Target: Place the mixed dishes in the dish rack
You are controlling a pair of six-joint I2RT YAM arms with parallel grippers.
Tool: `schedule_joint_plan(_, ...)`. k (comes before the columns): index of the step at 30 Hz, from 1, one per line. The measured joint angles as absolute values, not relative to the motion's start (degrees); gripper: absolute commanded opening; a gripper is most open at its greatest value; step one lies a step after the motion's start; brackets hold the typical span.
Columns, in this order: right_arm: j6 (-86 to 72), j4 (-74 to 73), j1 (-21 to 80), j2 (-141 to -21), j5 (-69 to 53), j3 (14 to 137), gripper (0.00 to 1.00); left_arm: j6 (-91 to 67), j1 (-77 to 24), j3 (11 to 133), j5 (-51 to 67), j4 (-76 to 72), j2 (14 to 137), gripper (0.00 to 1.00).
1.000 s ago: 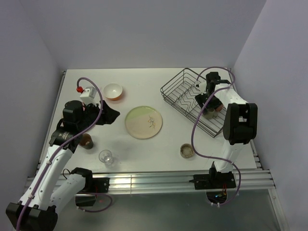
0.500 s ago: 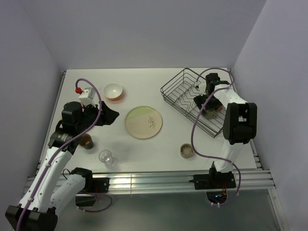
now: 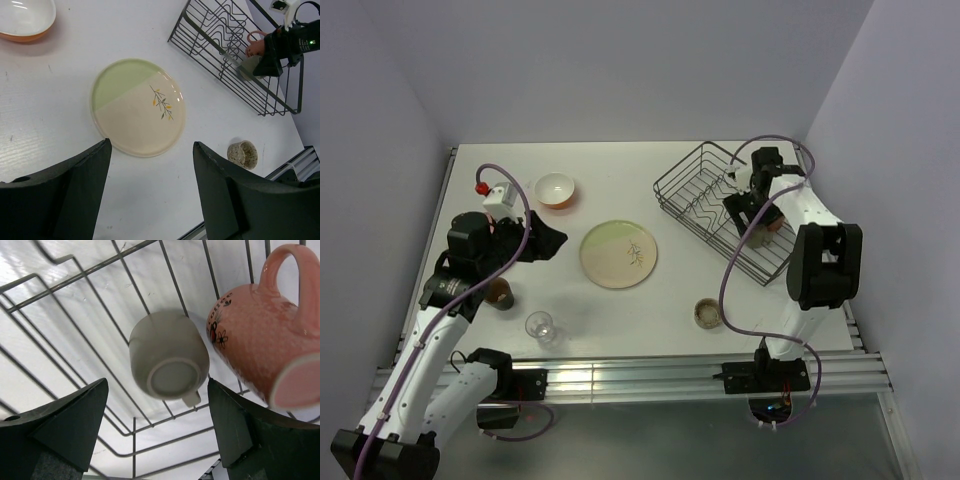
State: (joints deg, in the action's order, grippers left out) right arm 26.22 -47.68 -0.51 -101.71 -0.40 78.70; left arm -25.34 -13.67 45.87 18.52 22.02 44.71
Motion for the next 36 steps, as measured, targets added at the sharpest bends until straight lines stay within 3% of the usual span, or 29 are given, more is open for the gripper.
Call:
schedule_joint_plan(9,26.83,-52.58,-0.51,-96.84,-3.55,80.62,0.89,-25.39,-13.67,45.87,19.33,22.13,44.27,0.73)
schedule_joint_plan(13,28.6,-56.88,-0.51,-95.74,-7.01,87.42,0.9,-28.08,-13.69,45.8,26.02,19.55,45.34,0.73)
schedule_joint_plan(17,29.98,-58.87,-0.51,-92.51,-14.63,93.41,0.91,-33.39,-20.38,45.21,28.16,13.13,49.52,0.72)
schedule_joint_plan(24,27.29,-57.06,-0.49,-80.36,-35.24,85.91,0.9,-40.47,-41.82,49.8,21.85,6.48,70.7,0.62)
schedule_joint_plan(36,17.45,-46.41,-5.45,-77.6,-47.44,77.89,0.9,-42.28,-56.86,78.46,8.14,16.91,103.35,0.53)
